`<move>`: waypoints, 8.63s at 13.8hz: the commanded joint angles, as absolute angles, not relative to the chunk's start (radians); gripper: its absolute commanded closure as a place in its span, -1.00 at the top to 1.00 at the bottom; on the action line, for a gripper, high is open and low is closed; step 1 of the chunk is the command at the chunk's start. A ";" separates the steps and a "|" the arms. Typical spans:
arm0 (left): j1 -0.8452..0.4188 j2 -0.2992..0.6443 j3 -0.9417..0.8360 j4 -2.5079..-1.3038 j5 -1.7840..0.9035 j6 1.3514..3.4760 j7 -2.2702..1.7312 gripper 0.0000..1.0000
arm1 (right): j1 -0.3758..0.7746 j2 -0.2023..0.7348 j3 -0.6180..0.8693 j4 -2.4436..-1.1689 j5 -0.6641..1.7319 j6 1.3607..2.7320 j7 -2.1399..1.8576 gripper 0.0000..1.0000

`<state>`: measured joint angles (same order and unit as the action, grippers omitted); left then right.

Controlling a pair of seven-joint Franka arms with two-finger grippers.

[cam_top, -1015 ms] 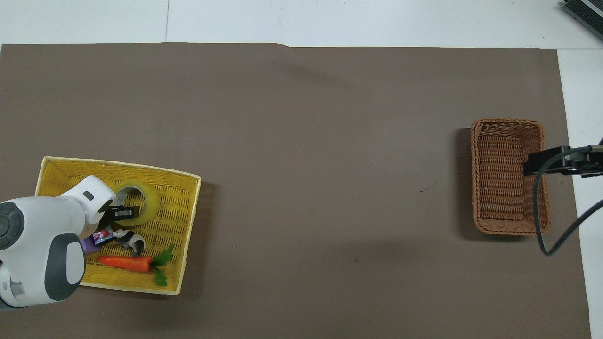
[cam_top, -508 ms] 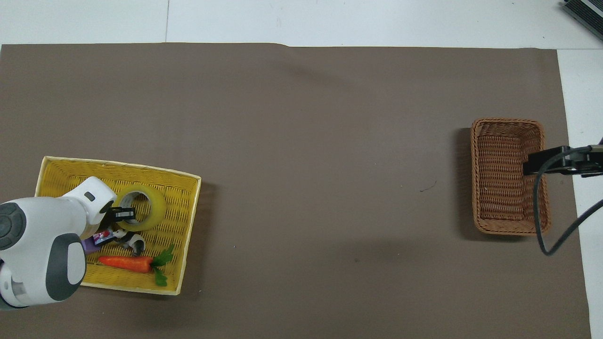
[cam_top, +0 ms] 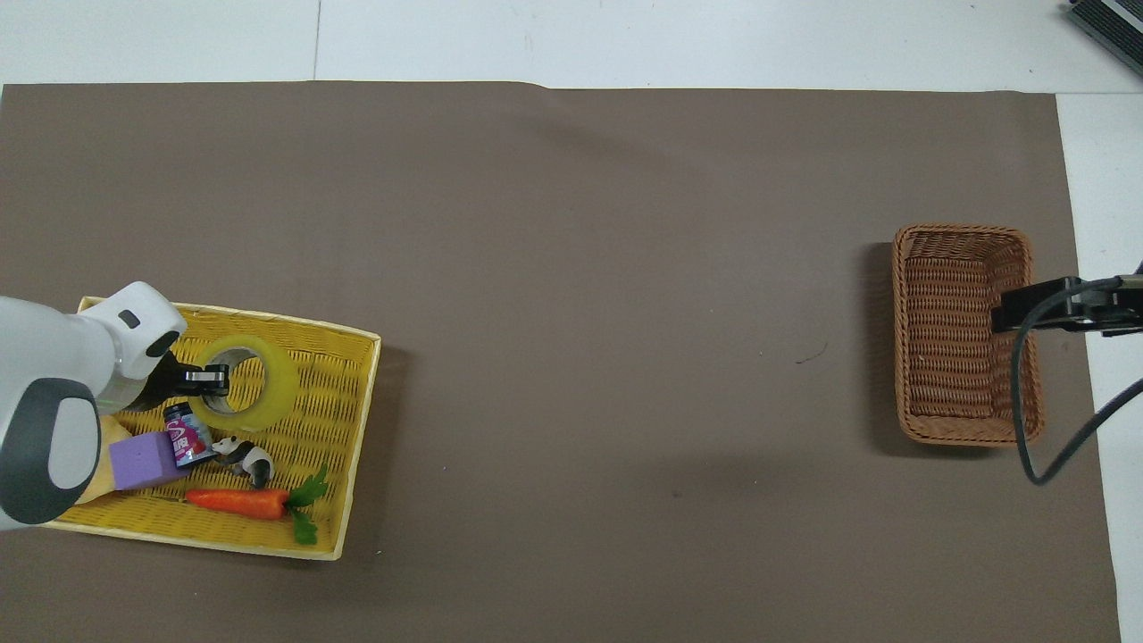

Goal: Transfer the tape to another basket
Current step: 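Grasp the yellow tape roll with the left gripper and lift it, then carry the tape toward the center while the right gripper reaches toward it, then grasp the tape with the right gripper and open the left gripper, then carry the tape to the brown basket while the left gripper withdraws, then lower the tape into the brown basket with the right gripper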

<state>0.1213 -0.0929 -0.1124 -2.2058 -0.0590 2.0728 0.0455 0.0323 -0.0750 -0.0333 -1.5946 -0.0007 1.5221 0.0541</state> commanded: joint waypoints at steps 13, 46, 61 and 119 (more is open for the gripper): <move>0.072 0.078 -0.126 -1.578 -0.005 1.551 -0.004 -1.00 | 0.037 -0.069 -0.022 -1.658 -0.011 1.683 -0.148 1.00; -0.491 0.046 -0.144 -1.658 -0.365 1.985 -0.296 -1.00 | 0.330 -0.055 -0.011 -1.985 1.117 1.991 0.163 1.00; -0.419 -0.006 -0.140 -1.658 -0.434 1.930 -0.394 1.00 | 0.279 -0.069 -0.021 -1.919 0.808 1.865 0.291 -1.00; 0.112 -0.023 -0.121 -1.546 -0.028 1.453 -0.003 1.00 | -0.074 0.210 -0.029 -1.982 -0.227 2.162 -0.597 1.00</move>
